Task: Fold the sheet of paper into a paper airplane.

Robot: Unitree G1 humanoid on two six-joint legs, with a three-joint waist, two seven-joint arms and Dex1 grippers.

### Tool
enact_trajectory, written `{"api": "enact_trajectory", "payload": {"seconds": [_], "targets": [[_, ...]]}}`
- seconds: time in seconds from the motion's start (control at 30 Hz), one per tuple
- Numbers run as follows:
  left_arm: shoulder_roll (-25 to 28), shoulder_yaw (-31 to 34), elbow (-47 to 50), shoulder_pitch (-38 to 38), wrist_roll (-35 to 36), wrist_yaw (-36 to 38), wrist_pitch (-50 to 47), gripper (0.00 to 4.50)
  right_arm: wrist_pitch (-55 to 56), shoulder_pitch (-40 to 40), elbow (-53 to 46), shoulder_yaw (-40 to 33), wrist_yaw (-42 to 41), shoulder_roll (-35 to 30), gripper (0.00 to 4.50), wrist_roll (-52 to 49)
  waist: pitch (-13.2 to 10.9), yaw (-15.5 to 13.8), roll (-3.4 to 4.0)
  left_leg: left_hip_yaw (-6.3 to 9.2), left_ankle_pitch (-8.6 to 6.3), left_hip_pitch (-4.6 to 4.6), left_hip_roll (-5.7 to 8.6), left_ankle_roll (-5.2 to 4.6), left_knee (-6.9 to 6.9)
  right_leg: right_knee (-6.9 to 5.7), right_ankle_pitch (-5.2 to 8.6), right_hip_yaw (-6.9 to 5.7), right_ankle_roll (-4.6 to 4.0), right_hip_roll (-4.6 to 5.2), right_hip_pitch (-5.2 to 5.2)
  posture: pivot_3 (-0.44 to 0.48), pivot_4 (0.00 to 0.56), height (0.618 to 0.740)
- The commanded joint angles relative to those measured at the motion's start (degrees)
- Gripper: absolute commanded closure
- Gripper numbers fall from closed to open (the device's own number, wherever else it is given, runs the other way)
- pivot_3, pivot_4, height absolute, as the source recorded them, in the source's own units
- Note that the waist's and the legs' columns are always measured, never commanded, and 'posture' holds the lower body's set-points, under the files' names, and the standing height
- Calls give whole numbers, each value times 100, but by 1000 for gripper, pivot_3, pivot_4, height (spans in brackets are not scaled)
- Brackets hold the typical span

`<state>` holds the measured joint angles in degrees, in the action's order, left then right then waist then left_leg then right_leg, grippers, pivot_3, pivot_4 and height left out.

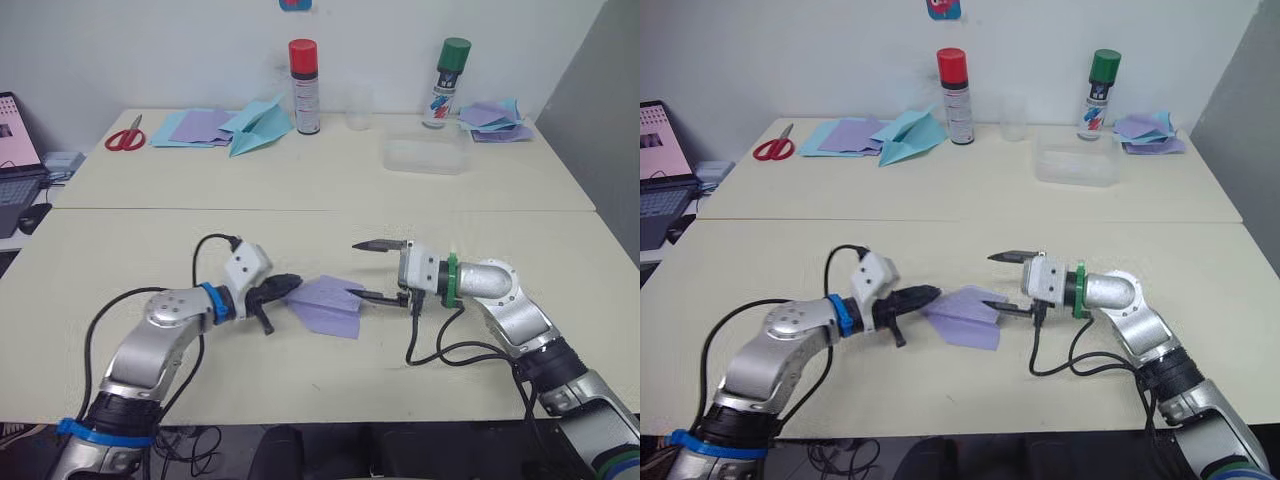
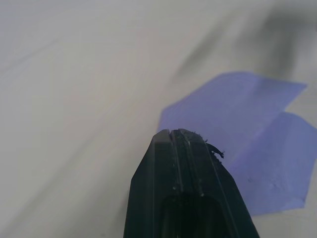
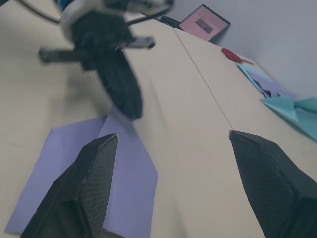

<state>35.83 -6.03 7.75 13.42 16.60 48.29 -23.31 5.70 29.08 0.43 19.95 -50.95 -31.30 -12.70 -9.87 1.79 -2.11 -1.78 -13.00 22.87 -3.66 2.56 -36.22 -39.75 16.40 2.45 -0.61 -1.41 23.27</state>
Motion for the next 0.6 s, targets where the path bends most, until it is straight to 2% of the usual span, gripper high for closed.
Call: {"api": "enact_trajectory", "payload": {"seconds": [0.03,0.23,0.37,0.6], "targets": [[27,-108,33,-75,-20,208,51,4470,-559,-225,-526,-222,122,33,763,-68,0,-11,0,-1,0,0,0,0,2,0,1,-3,2,0,0,0,150,740],[76,-352,-153,-178,-231,356,45,4470,-1565,-531,-865,-301,155,69,763,-175,0,-10,0,-3,0,1,2,0,-2,0,16,2,28,3,-1,0,150,740],[6,-434,-141,-325,-304,379,130,4470,-3223,-576,-1006,-615,384,258,763,-868,1,-7,-1,-2,0,-3,2,0,-6,-2,16,6,29,3,-3,0,150,740],[39,-371,-199,-463,-410,337,347,4470,-5425,-357,-1128,-1096,759,431,763,-1668,2,-3,-1,0,0,-4,1,0,-7,-5,16,8,29,4,-4,0,150,740]]}}
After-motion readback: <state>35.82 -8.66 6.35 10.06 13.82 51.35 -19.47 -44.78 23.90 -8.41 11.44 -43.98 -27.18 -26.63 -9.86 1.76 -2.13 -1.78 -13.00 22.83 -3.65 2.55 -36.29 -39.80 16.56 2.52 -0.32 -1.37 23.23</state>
